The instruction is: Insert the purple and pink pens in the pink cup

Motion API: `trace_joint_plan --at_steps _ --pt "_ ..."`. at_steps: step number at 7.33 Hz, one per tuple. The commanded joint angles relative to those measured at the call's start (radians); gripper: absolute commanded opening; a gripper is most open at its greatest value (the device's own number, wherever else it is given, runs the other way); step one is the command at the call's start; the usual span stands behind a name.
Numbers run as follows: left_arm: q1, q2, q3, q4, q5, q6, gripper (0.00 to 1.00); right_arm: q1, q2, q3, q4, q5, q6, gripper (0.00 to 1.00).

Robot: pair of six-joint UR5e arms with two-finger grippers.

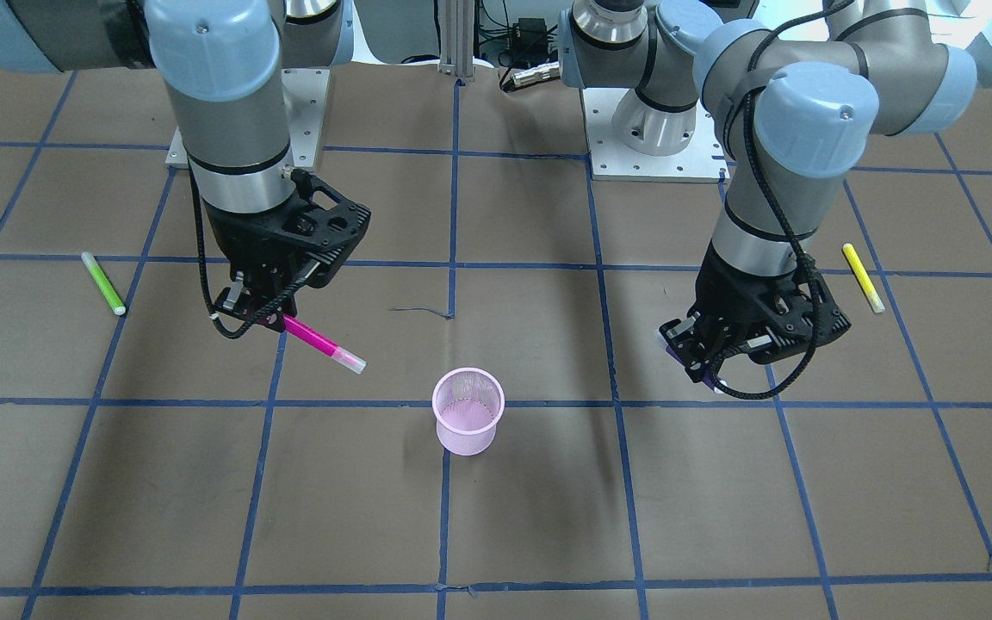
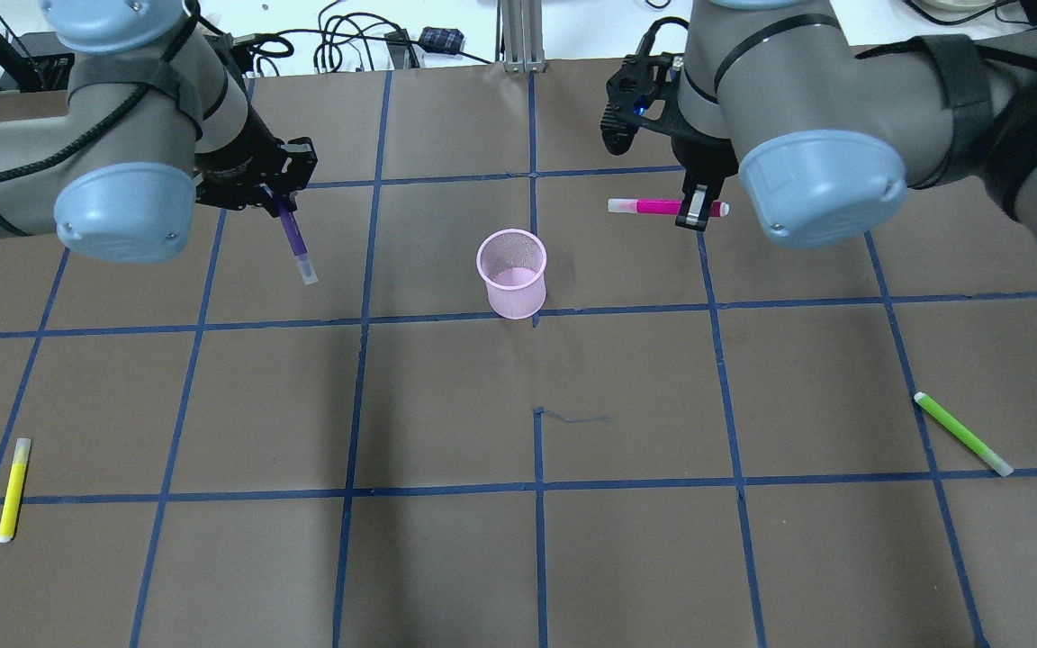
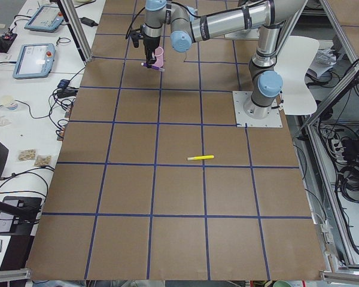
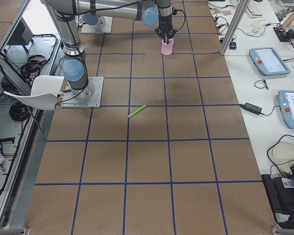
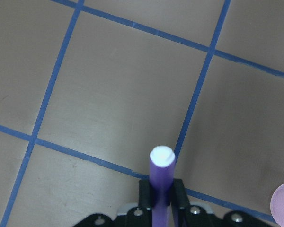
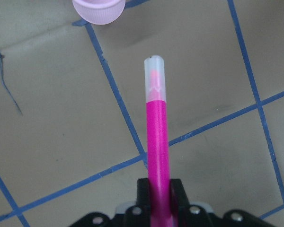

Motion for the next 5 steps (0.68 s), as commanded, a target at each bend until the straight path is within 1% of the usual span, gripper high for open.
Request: trace_joint_plan --at_steps 1,2,5 --pt "-0.010 0.017 -0.028 0.049 0.006 -0.012 0.00 0.135 0.082 -0.002 -0.100 -0.003 0.180 0.13" --pt "-0.013 0.020 -0.028 0.050 0.006 -0.012 0.00 0.177 0.128 0.003 -0.168 -0.015 0.187 0.13" --pt "-0.027 -0.013 -0.028 0.063 0.002 -0.017 0.00 0.183 0.194 -0.003 -0.179 -0.012 0.166 0.17"
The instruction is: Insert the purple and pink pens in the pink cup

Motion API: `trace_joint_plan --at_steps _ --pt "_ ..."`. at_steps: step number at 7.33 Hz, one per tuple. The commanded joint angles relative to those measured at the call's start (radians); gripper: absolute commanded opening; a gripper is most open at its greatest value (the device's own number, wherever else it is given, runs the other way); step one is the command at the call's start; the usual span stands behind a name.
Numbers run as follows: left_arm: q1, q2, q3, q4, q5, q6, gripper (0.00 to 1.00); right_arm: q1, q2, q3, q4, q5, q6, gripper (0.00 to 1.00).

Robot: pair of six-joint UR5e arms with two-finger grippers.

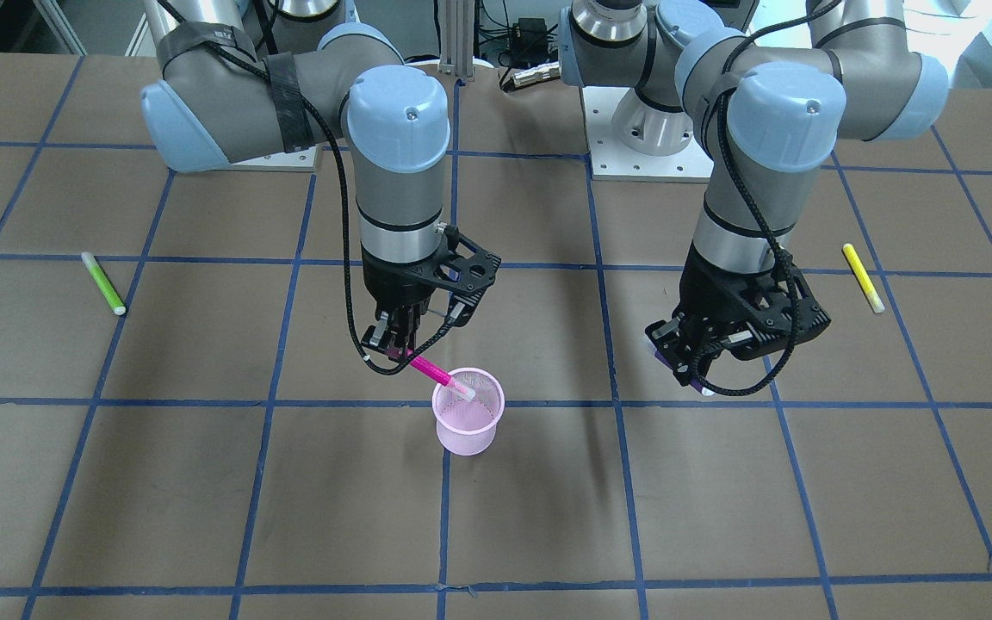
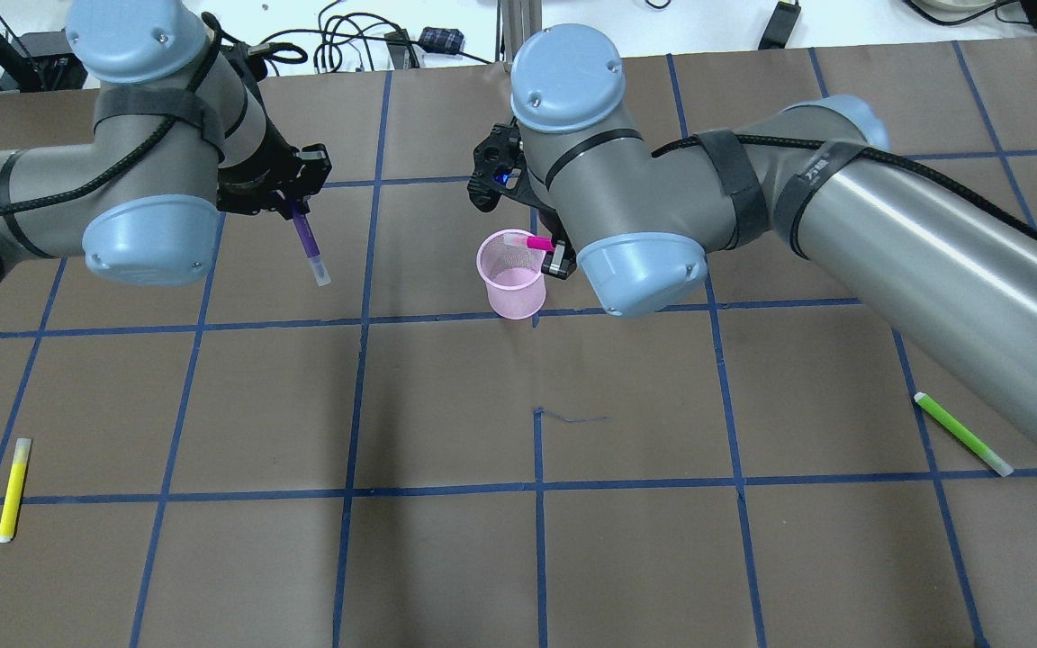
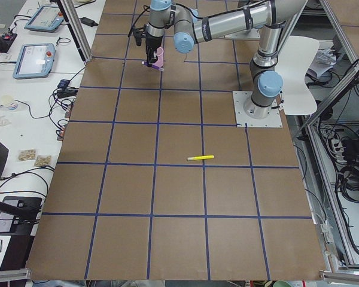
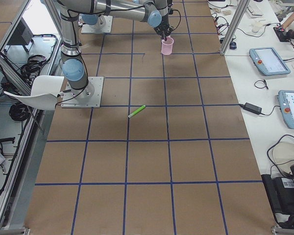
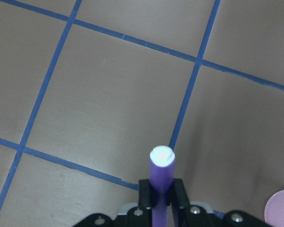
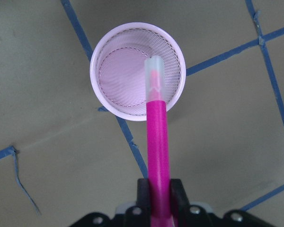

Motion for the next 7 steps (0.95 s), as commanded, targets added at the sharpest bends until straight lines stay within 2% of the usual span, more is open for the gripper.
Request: trace_joint_plan --at_steps 1,3,5,6,7 --pt "-0.009 0.005 0.001 0.006 -0.001 0.018 0.00 0.007 0.036 -0.006 -0.006 0.000 -0.024 0.19" --pt "-0.017 0.010 0.001 0.017 -0.007 0.000 0.00 0.008 0.048 -0.008 -0.009 0.004 -0.068 0.21" --pt "-0.068 0.013 0.015 0.049 -0.005 -0.054 0.00 0.008 0.071 -0.029 -0.007 0.010 -0.094 0.29" --pt "-0.087 0.001 0.012 0.116 0.002 -0.068 0.00 0.008 0.081 -0.052 -0.006 0.012 -0.092 0.56" --pt "-0.090 -0.009 0.009 0.132 0.002 -0.072 0.00 0.008 0.082 -0.058 -0.004 0.012 -0.084 0.97"
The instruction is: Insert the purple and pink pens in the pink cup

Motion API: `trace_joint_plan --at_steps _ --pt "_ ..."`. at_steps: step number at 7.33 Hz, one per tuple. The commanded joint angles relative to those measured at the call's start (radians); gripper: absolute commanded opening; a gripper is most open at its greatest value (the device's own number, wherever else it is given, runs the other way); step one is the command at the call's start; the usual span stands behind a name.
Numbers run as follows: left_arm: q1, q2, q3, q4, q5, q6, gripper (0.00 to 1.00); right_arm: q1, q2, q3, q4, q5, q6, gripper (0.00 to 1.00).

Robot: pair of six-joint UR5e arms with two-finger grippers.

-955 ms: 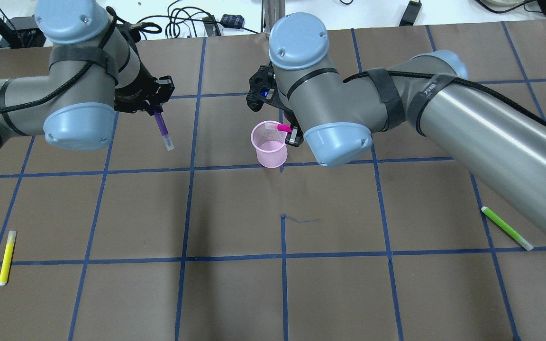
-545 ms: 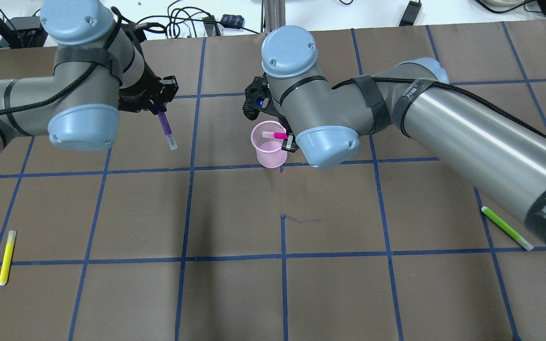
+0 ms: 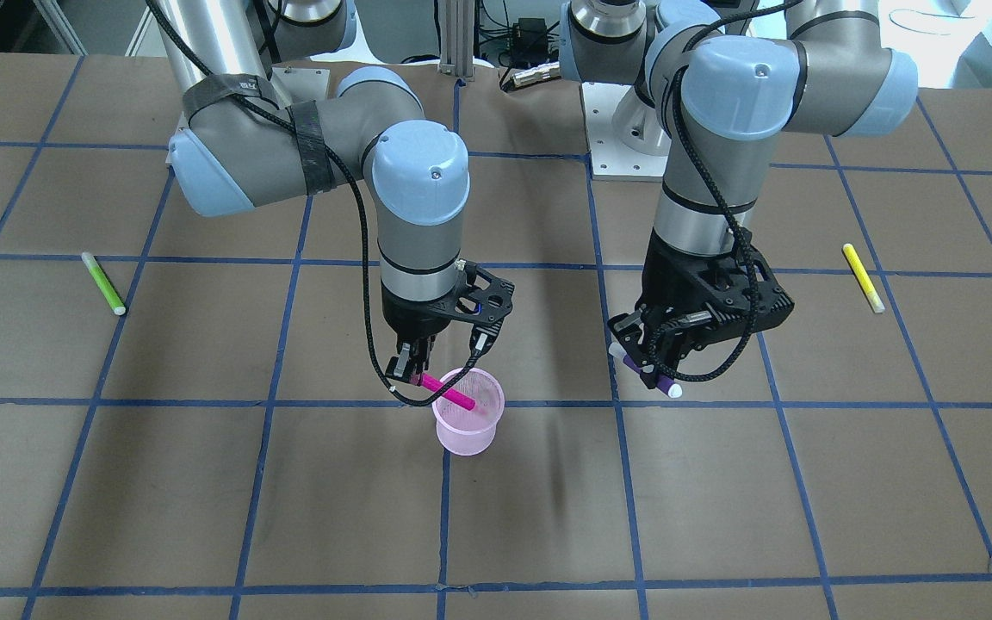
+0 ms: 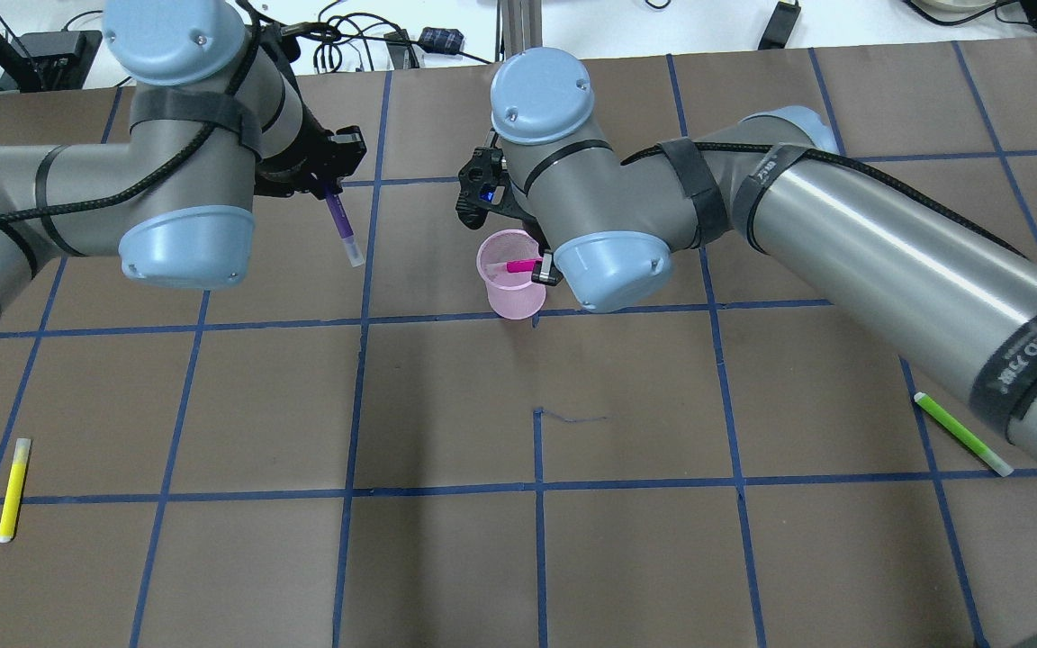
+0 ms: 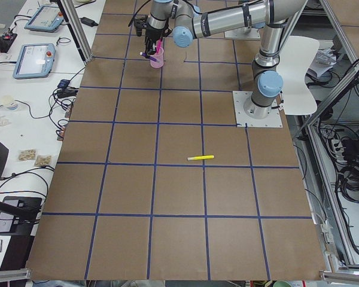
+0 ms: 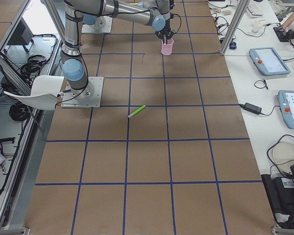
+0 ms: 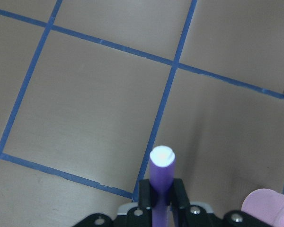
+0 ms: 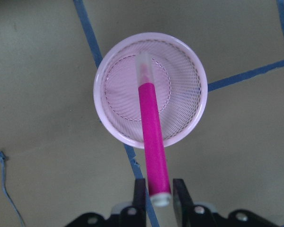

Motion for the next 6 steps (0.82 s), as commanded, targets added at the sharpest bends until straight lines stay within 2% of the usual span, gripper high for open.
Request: trace_joint_plan --at_steps 1,4,5,6 --pt "-0.015 -0.002 -0.002 0.045 0.004 -0.050 0.00 0.000 0.007 -0.018 0.003 -0.002 0.000 1.00" --pt "-0.044 0.008 -0.004 0.045 0.006 -0.071 0.00 -0.047 -0.051 -0.031 0.009 0.026 -0.017 0.95" --pt "-0.045 0.006 -0.003 0.051 0.006 -0.087 0.00 -0.081 -0.086 -0.022 0.017 0.041 -0.015 0.89" --pt "-0.059 -0.001 -0.007 0.073 0.004 -0.156 0.00 -0.125 -0.122 -0.022 0.023 0.094 -0.010 0.91"
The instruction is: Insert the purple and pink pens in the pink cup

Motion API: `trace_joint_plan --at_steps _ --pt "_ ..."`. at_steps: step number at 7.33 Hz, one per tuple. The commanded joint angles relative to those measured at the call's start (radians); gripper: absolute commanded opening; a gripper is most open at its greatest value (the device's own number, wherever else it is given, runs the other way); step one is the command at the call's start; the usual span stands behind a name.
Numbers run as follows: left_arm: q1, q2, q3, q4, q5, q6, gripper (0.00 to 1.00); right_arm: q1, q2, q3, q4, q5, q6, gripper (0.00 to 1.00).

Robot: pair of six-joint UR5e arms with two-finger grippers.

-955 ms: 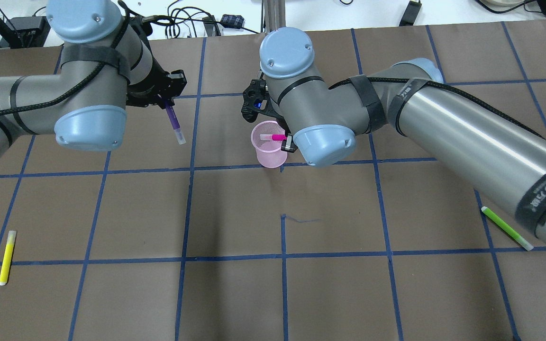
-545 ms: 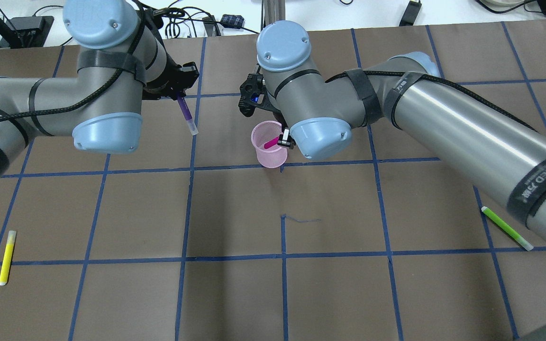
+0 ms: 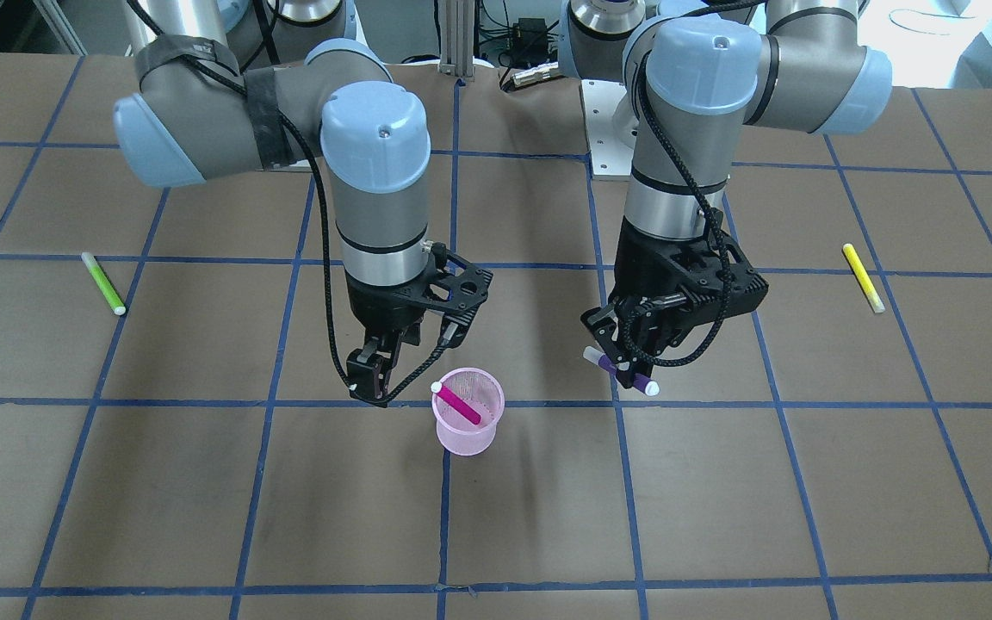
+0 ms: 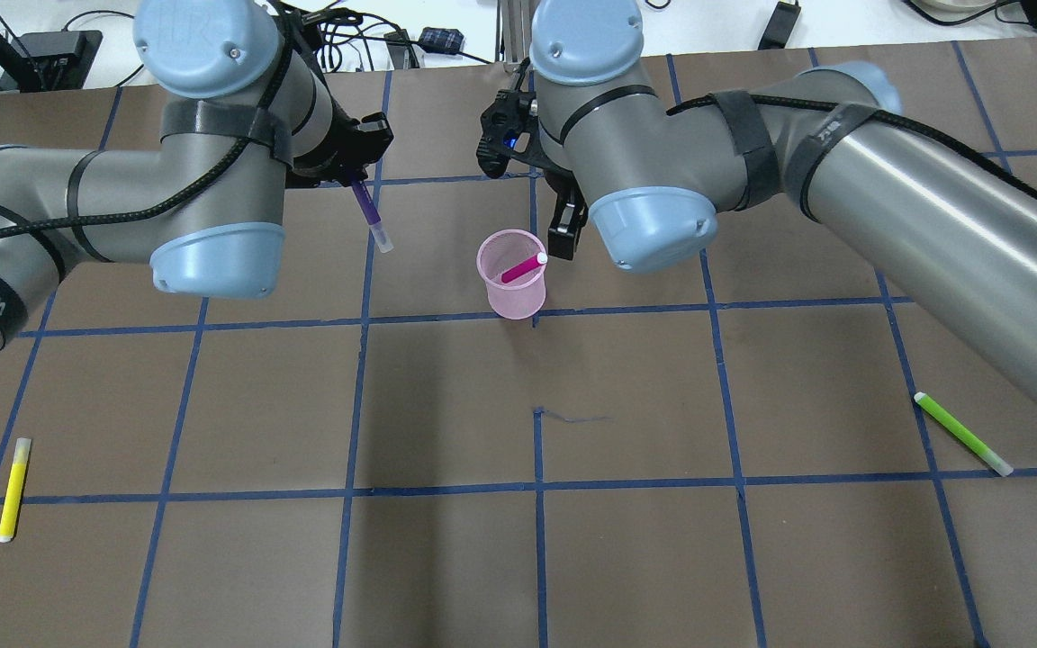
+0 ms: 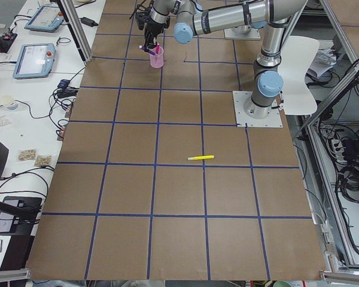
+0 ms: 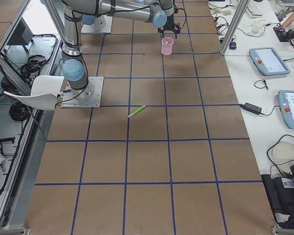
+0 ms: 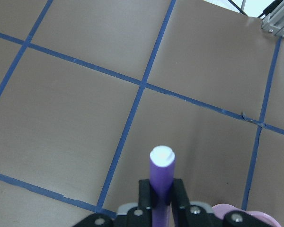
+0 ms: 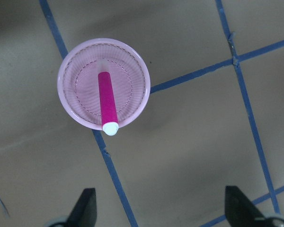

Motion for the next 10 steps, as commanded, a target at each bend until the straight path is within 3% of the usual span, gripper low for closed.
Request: trace_joint_plan --at_steps 1,3,5,6,10 --pt "-0.058 -0.019 -0.006 0.020 0.008 -0.103 0.00 -0.100 -0.079 0.003 0.061 0.068 0.005 0.91" --pt "-0.119 -0.049 0.006 0.047 0.039 -0.270 0.00 -0.172 -0.165 0.015 0.144 0.089 0.138 0.91" --pt "-0.127 -0.114 0.006 0.186 0.039 -0.289 0.00 -0.182 -0.232 0.067 0.151 0.097 0.459 0.91" --pt "-0.147 -0.135 0.006 0.223 0.040 -0.327 0.00 -0.182 -0.265 0.084 0.149 0.097 0.640 0.97" --pt "-0.225 -0.204 0.000 0.282 0.129 -0.389 0.00 -0.197 -0.328 0.057 0.316 0.078 0.972 1.00"
